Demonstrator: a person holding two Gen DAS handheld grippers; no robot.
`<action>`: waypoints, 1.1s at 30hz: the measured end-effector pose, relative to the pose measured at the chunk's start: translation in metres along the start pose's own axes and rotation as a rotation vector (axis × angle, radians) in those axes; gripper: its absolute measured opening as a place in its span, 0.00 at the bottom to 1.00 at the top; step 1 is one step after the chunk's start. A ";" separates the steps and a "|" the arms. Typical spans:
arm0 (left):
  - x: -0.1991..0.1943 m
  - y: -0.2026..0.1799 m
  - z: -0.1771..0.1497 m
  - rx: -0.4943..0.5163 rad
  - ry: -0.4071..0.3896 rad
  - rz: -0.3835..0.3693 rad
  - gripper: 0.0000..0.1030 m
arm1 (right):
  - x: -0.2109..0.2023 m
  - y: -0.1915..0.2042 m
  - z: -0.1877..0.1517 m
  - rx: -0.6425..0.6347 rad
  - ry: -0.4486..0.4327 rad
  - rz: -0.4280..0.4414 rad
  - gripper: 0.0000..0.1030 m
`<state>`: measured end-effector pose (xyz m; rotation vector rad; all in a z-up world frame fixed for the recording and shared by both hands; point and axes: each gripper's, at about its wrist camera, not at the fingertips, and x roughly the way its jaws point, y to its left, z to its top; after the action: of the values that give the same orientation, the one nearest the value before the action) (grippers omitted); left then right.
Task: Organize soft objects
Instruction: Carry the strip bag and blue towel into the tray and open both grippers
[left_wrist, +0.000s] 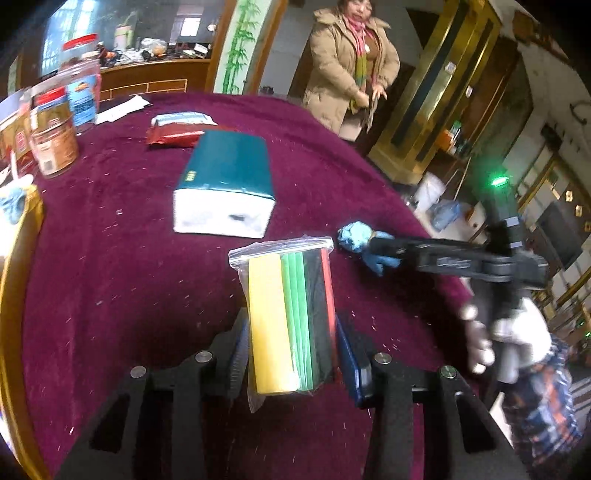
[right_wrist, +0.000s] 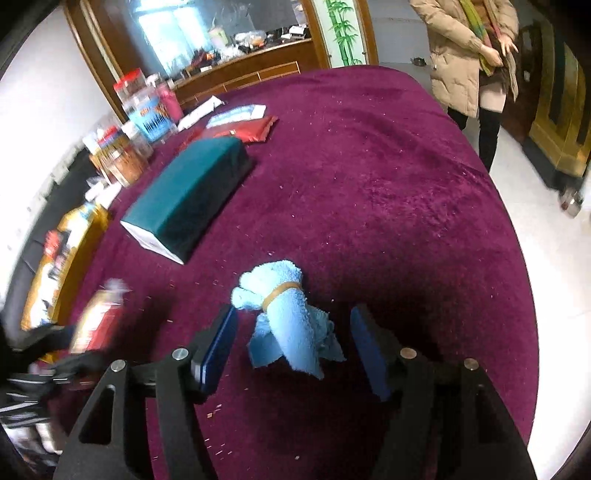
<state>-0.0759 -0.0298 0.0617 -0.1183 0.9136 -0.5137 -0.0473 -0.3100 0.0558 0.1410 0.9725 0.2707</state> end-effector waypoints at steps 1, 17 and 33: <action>-0.007 0.004 -0.001 -0.012 -0.009 -0.005 0.44 | 0.003 0.002 0.000 -0.014 0.003 -0.022 0.61; -0.169 0.201 -0.062 -0.411 -0.242 0.252 0.45 | -0.023 0.055 0.000 -0.083 -0.054 -0.022 0.24; -0.180 0.306 -0.080 -0.510 -0.177 0.543 0.66 | -0.018 0.245 0.007 -0.314 -0.009 0.254 0.24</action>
<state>-0.1141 0.3322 0.0479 -0.3594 0.8427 0.2382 -0.0913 -0.0804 0.1330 -0.0222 0.8912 0.6511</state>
